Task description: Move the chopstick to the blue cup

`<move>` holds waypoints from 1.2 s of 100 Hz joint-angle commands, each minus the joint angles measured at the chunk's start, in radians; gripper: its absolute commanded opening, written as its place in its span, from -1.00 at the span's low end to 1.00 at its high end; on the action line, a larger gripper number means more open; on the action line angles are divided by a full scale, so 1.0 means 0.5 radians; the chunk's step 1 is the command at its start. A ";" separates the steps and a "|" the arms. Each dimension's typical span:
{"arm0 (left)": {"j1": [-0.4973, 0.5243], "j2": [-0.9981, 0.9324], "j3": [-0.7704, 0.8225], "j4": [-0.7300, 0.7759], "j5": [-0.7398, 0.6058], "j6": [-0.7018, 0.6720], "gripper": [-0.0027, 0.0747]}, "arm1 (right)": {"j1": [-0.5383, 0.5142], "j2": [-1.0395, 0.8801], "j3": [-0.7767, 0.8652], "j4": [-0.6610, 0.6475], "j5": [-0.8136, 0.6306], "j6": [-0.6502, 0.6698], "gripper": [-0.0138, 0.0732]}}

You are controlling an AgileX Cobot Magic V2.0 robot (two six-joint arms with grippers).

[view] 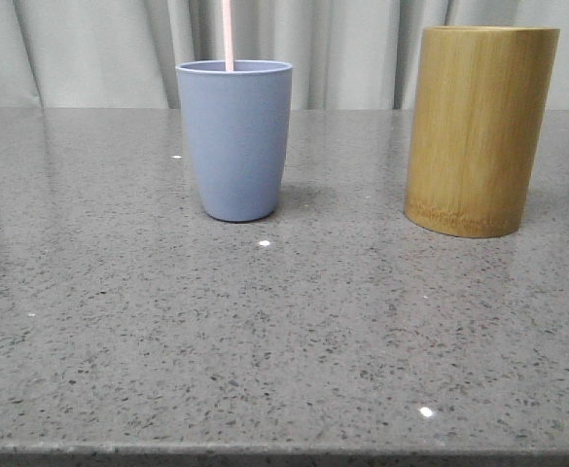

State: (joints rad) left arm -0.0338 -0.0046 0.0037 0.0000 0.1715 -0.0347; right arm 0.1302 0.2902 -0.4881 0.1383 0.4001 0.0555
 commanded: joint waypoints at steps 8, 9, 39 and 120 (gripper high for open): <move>0.000 -0.067 0.016 -0.018 -0.163 -0.006 -0.98 | -0.094 -0.085 0.180 -0.061 -0.389 -0.008 -0.92; 0.000 -0.067 0.016 -0.018 -0.163 -0.006 -0.98 | -0.096 -0.099 0.193 -0.065 -0.400 -0.008 -0.92; 0.000 -0.067 0.016 -0.018 -0.163 -0.006 -0.98 | -0.124 -0.310 0.662 -0.115 -0.879 -0.006 -0.92; 0.000 -0.067 0.016 -0.018 -0.163 -0.006 -0.98 | -0.132 -0.643 1.033 -0.277 -0.873 0.047 -0.92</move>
